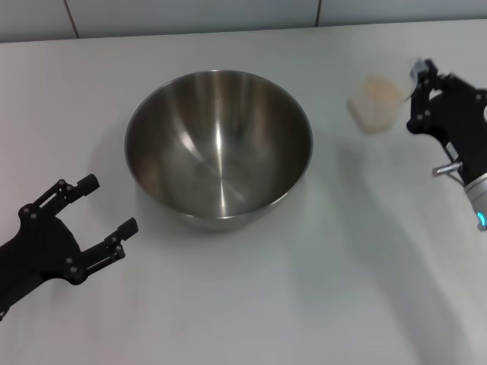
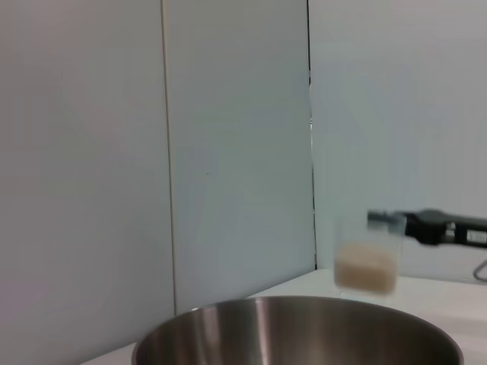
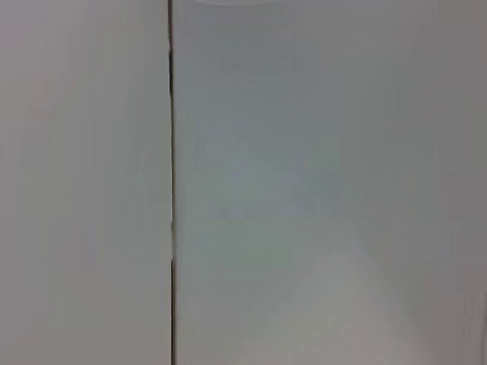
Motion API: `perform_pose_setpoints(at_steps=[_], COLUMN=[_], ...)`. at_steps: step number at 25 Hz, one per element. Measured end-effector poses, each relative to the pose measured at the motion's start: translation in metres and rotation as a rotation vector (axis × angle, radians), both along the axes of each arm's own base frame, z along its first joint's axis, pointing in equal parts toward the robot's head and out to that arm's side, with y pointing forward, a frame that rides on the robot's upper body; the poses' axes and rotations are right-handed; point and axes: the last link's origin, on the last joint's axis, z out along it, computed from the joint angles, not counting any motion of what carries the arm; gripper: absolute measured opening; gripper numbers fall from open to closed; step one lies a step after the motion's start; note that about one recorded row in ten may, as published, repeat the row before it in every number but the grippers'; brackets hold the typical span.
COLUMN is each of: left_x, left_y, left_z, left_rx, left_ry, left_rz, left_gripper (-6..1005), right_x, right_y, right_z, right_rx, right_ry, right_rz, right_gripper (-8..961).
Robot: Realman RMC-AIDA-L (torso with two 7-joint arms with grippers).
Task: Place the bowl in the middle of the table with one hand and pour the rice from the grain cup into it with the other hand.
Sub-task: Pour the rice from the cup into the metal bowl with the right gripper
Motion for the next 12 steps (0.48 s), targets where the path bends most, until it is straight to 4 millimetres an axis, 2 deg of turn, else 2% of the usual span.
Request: perform_pose_setpoints(at_steps=[6,12], left_x=[0.0,0.0], left_y=[-0.001,-0.002], left_z=[0.0,0.0], left_rx=[-0.001,-0.002], left_ry=[-0.001,-0.002], left_rz=[0.001,0.001], left_gripper=[841,841], right_x=[-0.016,-0.021], right_y=[0.009,0.014], right_z=[0.01,0.012], right_rx=[0.054,0.06], right_ry=[0.025,0.021], right_rz=[0.083,0.101], right_gripper=[42,41])
